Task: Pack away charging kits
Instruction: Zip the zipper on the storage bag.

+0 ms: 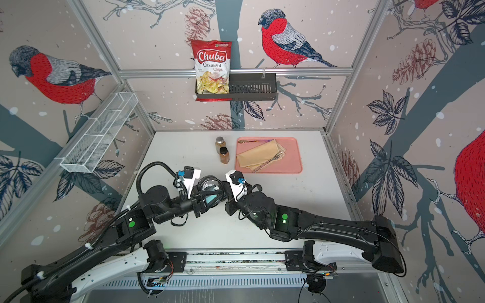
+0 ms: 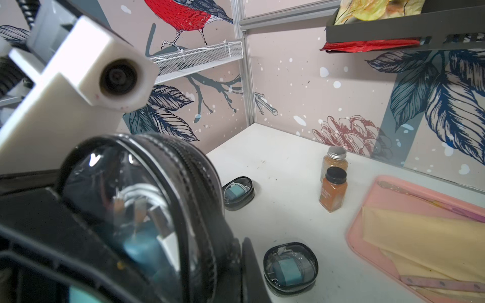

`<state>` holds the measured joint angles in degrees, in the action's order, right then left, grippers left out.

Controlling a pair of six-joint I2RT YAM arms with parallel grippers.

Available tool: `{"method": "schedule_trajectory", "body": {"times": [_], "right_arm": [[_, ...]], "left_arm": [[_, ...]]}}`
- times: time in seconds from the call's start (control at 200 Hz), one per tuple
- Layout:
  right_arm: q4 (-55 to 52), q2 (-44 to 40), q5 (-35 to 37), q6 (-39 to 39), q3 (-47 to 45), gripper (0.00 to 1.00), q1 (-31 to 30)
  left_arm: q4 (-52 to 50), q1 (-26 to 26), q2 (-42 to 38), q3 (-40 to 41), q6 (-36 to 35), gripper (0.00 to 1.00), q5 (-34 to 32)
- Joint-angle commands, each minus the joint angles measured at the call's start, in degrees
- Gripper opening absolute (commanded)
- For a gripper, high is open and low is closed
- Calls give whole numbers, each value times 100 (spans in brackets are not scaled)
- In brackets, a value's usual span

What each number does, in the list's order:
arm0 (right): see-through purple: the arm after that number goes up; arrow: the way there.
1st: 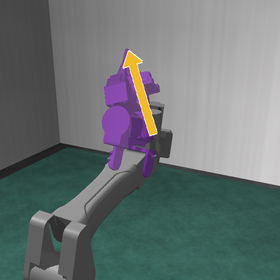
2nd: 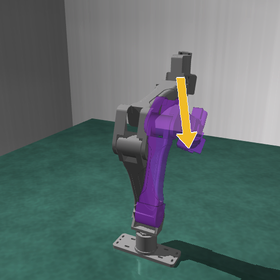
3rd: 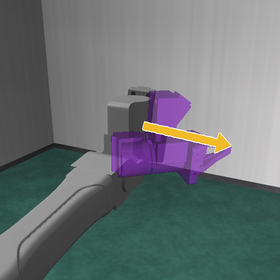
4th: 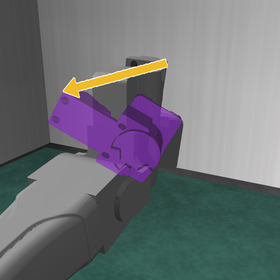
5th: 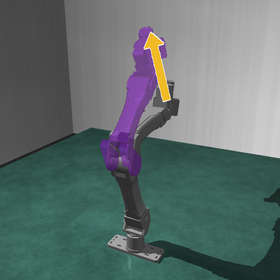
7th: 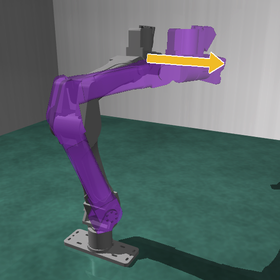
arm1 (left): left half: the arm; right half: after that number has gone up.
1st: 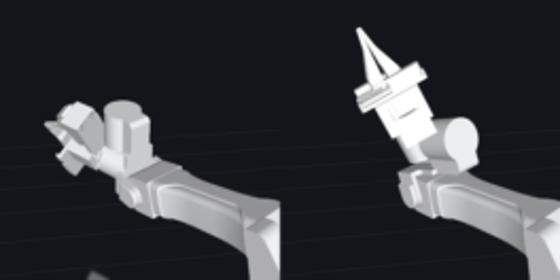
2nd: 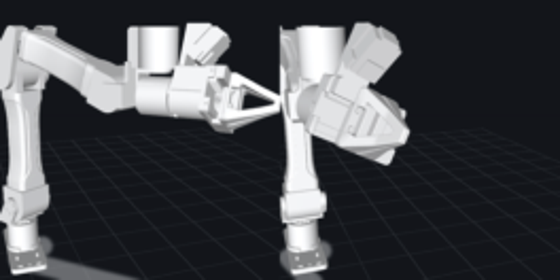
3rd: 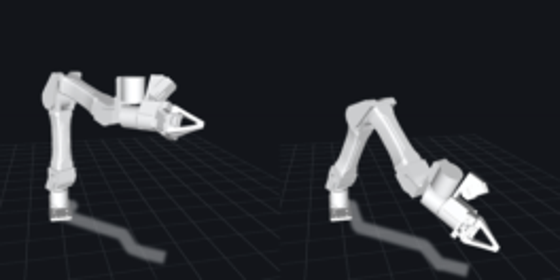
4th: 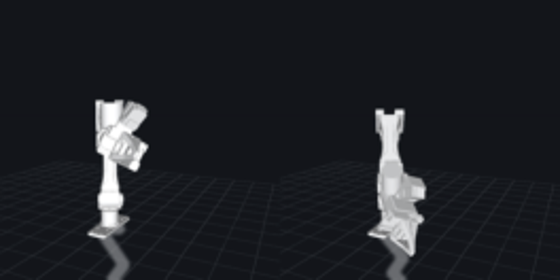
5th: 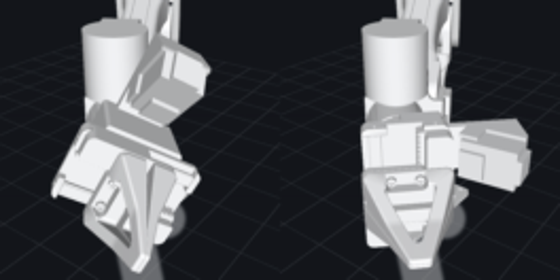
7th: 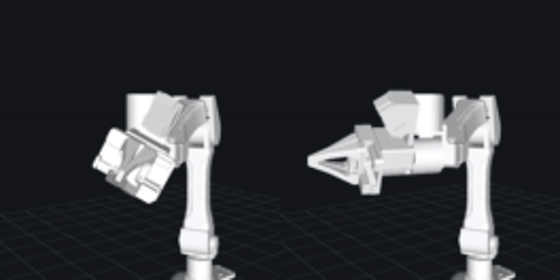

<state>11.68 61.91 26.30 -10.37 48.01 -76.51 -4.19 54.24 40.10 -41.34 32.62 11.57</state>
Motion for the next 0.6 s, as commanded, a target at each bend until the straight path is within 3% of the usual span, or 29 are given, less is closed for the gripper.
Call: {"method": "schedule_trajectory", "body": {"times": [0.0, 0.535, 0.595], "right_arm": [[825, -171, 524, 9, 56, 0, 163], [819, -265, 346, 64, 220, 0, 248], [828, -322, 349, -4, 165, 0, 250]], "left_arm": [[-875, 8, -15, 149, -36, 0, 644], [-731, 7, 412, 350, 72, 0, 997], [-761, 8, 391, 333, 93, 9, 851]]}}
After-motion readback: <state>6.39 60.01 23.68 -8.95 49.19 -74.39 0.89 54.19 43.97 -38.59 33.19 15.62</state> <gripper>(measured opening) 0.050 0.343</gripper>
